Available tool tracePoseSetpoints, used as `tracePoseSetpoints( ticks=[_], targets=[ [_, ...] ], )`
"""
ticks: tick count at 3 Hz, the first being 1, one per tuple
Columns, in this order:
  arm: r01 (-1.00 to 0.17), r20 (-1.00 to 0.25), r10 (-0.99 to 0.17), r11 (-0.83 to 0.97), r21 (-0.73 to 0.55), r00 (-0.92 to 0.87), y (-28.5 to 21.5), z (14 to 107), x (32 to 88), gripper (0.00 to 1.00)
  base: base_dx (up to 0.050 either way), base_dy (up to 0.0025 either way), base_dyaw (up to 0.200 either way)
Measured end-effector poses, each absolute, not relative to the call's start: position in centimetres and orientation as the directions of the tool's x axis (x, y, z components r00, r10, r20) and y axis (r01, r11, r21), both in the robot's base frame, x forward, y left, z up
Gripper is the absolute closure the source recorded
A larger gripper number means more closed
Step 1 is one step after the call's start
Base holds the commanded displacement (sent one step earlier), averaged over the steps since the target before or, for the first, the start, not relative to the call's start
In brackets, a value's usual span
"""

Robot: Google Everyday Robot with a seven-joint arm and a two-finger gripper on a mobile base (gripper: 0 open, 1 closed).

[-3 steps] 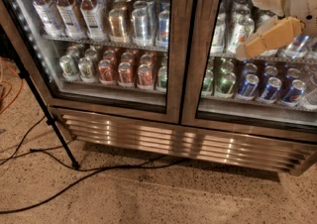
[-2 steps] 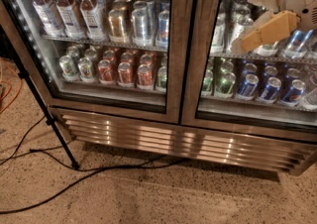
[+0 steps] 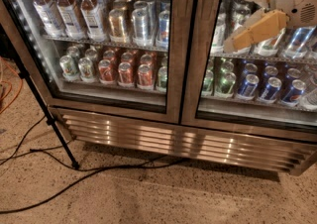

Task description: Open right fridge door

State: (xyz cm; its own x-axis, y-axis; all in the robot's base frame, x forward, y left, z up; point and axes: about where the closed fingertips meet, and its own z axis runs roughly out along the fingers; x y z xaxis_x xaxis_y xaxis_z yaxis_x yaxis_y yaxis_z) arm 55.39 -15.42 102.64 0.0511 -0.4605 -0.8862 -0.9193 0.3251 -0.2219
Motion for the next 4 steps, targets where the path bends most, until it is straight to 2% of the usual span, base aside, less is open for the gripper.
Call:
tracePoseSetpoints(
  ticks=[1,2,4],
  targets=[
    [-0.913,-0.881,-0.456,0.297,-0.280,0.122,-13.8,103.7,56.9,0.00,0.000,0.00000,0.000],
    [-0.904,-0.885,-0.434,0.291,-0.313,0.166,-13.1,104.6,58.3,0.14,0.000,0.00000,0.000],
    [-0.885,-0.871,-0.448,0.298,-0.358,0.201,-13.1,105.2,60.0,0.30,0.000,0.00000,0.000]
  ],
)
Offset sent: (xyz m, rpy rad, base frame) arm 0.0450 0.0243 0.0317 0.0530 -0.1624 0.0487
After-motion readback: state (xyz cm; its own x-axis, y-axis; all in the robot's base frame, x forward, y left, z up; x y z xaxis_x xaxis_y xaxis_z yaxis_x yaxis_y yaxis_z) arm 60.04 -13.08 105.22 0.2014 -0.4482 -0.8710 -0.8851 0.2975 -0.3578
